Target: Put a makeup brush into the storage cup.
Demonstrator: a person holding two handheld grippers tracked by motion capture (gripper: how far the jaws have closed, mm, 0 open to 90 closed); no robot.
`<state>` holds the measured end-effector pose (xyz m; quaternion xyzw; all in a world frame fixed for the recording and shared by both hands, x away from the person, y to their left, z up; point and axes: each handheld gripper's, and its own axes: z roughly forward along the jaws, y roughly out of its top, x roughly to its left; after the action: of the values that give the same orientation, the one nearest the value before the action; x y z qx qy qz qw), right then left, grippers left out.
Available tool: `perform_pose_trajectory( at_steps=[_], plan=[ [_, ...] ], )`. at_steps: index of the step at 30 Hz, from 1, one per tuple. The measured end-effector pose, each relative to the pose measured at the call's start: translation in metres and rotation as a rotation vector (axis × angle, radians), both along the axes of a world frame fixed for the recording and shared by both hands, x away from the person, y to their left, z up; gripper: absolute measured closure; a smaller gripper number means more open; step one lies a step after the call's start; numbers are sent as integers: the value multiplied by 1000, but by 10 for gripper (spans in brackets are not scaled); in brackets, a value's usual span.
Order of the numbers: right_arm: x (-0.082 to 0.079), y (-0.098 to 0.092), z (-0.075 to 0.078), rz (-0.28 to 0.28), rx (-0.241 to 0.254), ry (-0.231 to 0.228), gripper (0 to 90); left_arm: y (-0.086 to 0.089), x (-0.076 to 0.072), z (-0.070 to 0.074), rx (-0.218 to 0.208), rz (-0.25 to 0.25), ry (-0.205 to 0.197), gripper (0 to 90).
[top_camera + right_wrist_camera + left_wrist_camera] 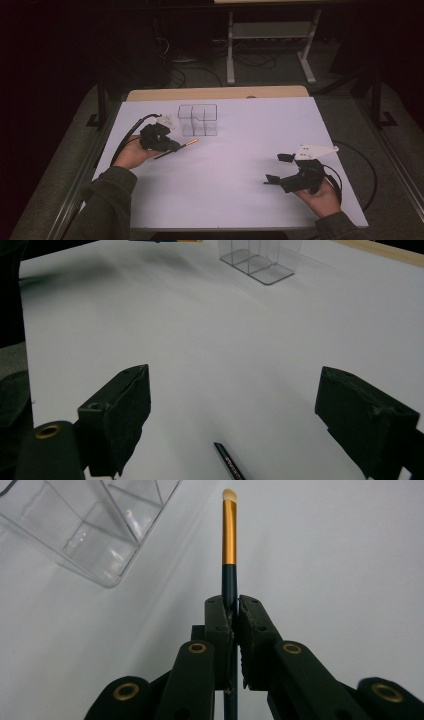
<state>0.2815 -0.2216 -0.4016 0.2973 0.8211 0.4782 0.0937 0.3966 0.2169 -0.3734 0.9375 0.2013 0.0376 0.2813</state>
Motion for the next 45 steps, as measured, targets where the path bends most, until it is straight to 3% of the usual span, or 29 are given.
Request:
perform_pose_trajectory(
  at_steps=[14,26,39,45],
  plan=[
    [15,28,31,86,1,5,142,-9,-19,22,-71,-57,-27,836],
    [22,48,56,160,17,-3,174,-24,-39,34,-97,-133,-50,836],
    [25,67,58,240,1,17,215,-52,-72,40,-90,-255,-87,836],
    [27,74,58,270,-7,29,226,-59,-81,39,-80,-286,-94,836]
  ],
)
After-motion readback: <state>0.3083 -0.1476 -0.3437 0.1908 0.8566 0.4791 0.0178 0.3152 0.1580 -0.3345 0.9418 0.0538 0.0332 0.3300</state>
